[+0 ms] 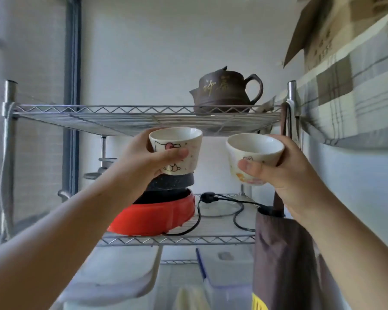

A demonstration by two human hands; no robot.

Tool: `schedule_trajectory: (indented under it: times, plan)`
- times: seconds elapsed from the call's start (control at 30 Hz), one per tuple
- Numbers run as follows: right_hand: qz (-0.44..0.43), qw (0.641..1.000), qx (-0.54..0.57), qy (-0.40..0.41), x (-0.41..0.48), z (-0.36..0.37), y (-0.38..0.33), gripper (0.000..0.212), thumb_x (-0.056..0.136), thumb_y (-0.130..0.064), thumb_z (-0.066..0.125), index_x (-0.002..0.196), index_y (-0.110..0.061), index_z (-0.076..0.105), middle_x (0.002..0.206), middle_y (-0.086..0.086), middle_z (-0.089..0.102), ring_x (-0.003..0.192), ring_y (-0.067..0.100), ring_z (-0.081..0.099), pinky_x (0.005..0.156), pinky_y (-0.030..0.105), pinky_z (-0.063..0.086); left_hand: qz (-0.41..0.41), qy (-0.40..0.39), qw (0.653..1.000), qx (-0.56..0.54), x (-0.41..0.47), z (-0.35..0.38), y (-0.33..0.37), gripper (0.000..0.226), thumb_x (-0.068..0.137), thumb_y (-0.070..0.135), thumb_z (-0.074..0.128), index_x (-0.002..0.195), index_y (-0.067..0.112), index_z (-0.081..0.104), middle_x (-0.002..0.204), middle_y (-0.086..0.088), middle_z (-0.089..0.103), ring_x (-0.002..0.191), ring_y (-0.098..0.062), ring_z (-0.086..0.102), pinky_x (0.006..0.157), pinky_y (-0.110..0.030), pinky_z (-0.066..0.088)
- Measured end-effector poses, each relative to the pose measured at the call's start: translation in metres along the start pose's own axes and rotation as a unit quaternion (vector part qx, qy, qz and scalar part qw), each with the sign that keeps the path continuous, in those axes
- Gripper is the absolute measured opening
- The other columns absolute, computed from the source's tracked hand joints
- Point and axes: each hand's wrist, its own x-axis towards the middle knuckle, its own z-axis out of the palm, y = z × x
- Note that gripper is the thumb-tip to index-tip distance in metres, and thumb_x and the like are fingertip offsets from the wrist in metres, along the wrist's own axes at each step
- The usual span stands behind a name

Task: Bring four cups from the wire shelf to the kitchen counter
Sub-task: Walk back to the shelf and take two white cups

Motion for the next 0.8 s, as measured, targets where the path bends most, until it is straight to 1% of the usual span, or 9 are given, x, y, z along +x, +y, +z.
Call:
schedule_trajectory:
  times: [0.07, 0.13, 0.23, 0.37, 0.47, 0.57, 0.63, 0.7, 0.8]
  plan:
    - [0.017, 1.000, -0.004, 0.014, -0.030, -0.002, 0.011, 0.078, 0.044, -0.029, 0.091, 0.114, -0.016, 0.059, 0.111, 0.006, 0.069, 0.102, 0.022, 0.067, 0.078, 0.038, 0.059, -0.028, -0.011, 1.000, 0.004, -0.024, 0.008, -0.012, 0.084, 0.046, 0.037, 0.095, 0.121, 0.018, 0.062, 0.114, -0.017, 0.070, 0.109, -0.034, 0.067, 0.089, -0.048, 0.056]
    - [0.030, 0.999, -0.016, 0.027, -0.060, -0.004, 0.021, 0.072, 0.047, -0.025, 0.089, 0.112, -0.017, 0.060, 0.109, 0.006, 0.069, 0.099, 0.019, 0.066, 0.075, 0.033, 0.058, -0.052, -0.011, 0.999, 0.007, -0.048, 0.016, -0.027, 0.100, 0.044, 0.043, 0.095, 0.130, 0.015, 0.053, 0.121, -0.018, 0.066, 0.114, -0.035, 0.064, 0.097, -0.054, 0.050]
    - [0.060, 0.997, -0.027, 0.041, -0.102, -0.012, 0.034, 0.069, 0.045, -0.025, 0.090, 0.107, -0.024, 0.058, 0.107, 0.001, 0.068, 0.098, 0.016, 0.065, 0.076, 0.030, 0.058, -0.079, -0.025, 0.997, 0.003, -0.085, 0.030, -0.050, 0.102, 0.041, 0.046, 0.095, 0.129, 0.018, 0.053, 0.118, -0.009, 0.068, 0.112, -0.025, 0.065, 0.094, -0.044, 0.052]
    - [0.098, 0.991, -0.075, 0.057, -0.156, -0.024, 0.047, 0.077, 0.034, -0.048, 0.093, 0.103, -0.034, 0.060, 0.108, -0.006, 0.070, 0.103, 0.015, 0.066, 0.086, 0.040, 0.056, -0.129, -0.032, 0.991, -0.015, -0.128, 0.048, -0.083, 0.091, 0.049, 0.030, 0.088, 0.130, 0.014, 0.051, 0.110, -0.003, 0.070, 0.106, -0.018, 0.067, 0.083, -0.028, 0.054]
    - [0.130, 0.984, -0.103, 0.072, -0.201, -0.034, 0.058, 0.074, 0.037, -0.047, 0.092, 0.103, -0.039, 0.058, 0.108, -0.011, 0.069, 0.104, 0.011, 0.066, 0.089, 0.044, 0.056, -0.167, -0.057, 0.983, -0.045, -0.159, 0.063, -0.108, 0.080, 0.053, 0.024, 0.084, 0.126, 0.015, 0.052, 0.108, 0.000, 0.072, 0.106, -0.018, 0.067, 0.081, -0.026, 0.054]
    - [0.171, 0.973, -0.128, 0.087, -0.250, -0.048, 0.067, 0.074, 0.040, -0.037, 0.090, 0.106, -0.039, 0.057, 0.106, -0.015, 0.069, 0.103, 0.007, 0.066, 0.087, 0.047, 0.056, -0.201, -0.081, 0.974, -0.065, -0.189, 0.081, -0.132, 0.073, 0.056, 0.022, 0.083, 0.123, 0.016, 0.054, 0.104, 0.001, 0.073, 0.104, -0.018, 0.068, 0.078, -0.027, 0.054]
    - [0.196, 0.965, -0.143, 0.097, -0.284, -0.056, 0.068, 0.074, 0.042, -0.033, 0.089, 0.107, -0.039, 0.056, 0.106, -0.017, 0.069, 0.102, 0.005, 0.066, 0.087, 0.038, 0.057, -0.227, -0.103, 0.966, -0.069, -0.210, 0.098, -0.145, 0.074, 0.058, 0.022, 0.083, 0.126, 0.013, 0.054, 0.108, -0.002, 0.071, 0.104, -0.019, 0.067, 0.078, -0.029, 0.055]
    - [0.218, 0.957, -0.154, 0.111, -0.316, -0.065, 0.066, 0.073, 0.043, -0.032, 0.089, 0.107, -0.040, 0.055, 0.105, -0.021, 0.069, 0.100, 0.000, 0.065, 0.081, 0.021, 0.055, -0.245, -0.143, 0.957, -0.062, -0.230, 0.117, -0.156, 0.070, 0.059, 0.025, 0.083, 0.123, 0.020, 0.057, 0.108, 0.001, 0.073, 0.104, -0.017, 0.068, 0.079, -0.029, 0.056]
    - [0.258, 0.942, -0.151, 0.150, -0.359, -0.082, 0.058, 0.074, 0.045, -0.029, 0.090, 0.109, -0.039, 0.055, 0.107, -0.020, 0.068, 0.101, 0.000, 0.065, 0.078, 0.015, 0.053, -0.265, -0.185, 0.944, -0.059, -0.257, 0.151, -0.165, 0.071, 0.057, 0.025, 0.086, 0.120, 0.032, 0.055, 0.106, 0.015, 0.073, 0.099, -0.002, 0.068, 0.071, -0.017, 0.055]
